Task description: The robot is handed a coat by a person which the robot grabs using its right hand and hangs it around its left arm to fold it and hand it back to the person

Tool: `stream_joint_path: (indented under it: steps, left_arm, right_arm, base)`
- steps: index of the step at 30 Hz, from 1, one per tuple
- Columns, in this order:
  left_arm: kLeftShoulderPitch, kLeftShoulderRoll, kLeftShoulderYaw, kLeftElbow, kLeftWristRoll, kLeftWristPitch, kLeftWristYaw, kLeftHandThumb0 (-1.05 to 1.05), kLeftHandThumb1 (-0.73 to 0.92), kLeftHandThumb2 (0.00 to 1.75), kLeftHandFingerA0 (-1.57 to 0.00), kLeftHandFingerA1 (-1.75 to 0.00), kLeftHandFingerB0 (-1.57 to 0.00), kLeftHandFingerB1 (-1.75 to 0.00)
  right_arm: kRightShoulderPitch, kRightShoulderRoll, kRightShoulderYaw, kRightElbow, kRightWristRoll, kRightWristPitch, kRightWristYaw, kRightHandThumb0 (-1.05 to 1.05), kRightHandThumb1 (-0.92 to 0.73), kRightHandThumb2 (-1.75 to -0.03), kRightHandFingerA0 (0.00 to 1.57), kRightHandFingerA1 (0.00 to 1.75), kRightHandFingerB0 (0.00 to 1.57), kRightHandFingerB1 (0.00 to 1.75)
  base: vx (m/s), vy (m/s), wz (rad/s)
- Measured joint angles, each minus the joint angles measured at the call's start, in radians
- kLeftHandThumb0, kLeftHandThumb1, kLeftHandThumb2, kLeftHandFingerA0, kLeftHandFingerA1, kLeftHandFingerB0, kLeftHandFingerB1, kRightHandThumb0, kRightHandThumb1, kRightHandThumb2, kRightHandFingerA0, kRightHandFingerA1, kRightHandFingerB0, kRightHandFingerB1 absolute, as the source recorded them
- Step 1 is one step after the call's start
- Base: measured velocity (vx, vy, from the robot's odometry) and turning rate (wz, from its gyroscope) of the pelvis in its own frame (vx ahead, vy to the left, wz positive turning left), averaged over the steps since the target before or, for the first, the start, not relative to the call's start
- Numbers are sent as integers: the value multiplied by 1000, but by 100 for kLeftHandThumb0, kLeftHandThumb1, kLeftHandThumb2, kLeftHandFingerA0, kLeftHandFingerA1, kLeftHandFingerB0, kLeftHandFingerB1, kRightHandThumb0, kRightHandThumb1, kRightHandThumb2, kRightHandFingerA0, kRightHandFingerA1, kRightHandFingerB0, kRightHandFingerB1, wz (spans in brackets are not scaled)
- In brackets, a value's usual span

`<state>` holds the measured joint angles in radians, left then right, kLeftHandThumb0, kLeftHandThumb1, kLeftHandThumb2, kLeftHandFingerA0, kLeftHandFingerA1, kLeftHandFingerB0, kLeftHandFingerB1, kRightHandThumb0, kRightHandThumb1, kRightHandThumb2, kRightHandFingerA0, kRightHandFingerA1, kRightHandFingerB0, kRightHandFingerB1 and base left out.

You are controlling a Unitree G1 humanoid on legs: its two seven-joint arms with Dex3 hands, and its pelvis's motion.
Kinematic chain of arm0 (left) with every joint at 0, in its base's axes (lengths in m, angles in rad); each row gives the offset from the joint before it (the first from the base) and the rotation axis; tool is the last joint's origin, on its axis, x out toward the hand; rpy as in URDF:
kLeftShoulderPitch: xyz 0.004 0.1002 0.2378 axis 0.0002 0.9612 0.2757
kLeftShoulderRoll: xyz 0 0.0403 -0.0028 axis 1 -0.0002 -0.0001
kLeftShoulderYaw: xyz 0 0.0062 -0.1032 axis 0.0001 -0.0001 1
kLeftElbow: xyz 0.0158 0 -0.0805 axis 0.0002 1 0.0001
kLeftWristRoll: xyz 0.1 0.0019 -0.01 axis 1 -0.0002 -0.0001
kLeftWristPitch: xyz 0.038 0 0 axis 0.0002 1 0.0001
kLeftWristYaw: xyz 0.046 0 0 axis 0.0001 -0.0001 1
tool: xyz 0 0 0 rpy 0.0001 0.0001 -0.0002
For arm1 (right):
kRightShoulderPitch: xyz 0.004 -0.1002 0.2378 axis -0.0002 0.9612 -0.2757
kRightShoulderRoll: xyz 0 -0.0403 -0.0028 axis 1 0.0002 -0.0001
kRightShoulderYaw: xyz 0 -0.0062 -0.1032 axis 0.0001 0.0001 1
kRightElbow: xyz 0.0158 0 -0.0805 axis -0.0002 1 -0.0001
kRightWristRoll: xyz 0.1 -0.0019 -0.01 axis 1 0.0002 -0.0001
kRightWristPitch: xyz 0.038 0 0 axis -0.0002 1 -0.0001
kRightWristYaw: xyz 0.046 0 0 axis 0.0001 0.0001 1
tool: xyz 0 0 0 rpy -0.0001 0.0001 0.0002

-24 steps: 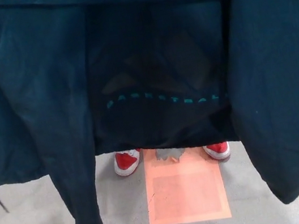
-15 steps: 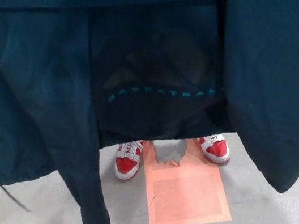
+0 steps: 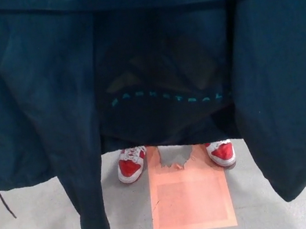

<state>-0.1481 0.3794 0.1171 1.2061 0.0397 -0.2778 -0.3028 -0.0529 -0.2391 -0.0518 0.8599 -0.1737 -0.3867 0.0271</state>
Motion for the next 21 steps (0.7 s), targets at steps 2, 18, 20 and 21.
stream_joint_path:
  steps: [2, 18, 20, 21]
  left_arm:
    - [3, -1, 1, 0, -1, 0, -3, -73, 92, 75, -11, -28, -12, -29]
    - [4, -3, 0, 0, -4, 0, -9, -80, 83, 111, -4, -38, -4, -39]
    - [4, -3, 0, 0, -4, 0, -10, -34, 58, 114, 0, -48, 0, -46]
    - [4, -3, 0, 0, -4, 0, -11, -71, 92, 75, -13, -29, -15, -31]
  right_arm:
    - [33, 8, -1, -92, 3, -11, 0, -36, -53, -109, 2, 47, 0, 46]
    - [118, 30, -7, -738, 27, -10, 0, -84, -89, -68, 8, 27, 9, 23]
    - [118, 30, -8, -819, 27, -2, 1, -82, -90, -68, 6, 27, 8, 23]
    - [118, 30, -8, -848, 27, 1, 1, -82, -74, -113, 0, 28, 12, 24]
  base:
    - [0, 0, 0]
    - [0, 0, 0]
    - [0, 0, 0]
    - [0, 0, 0]
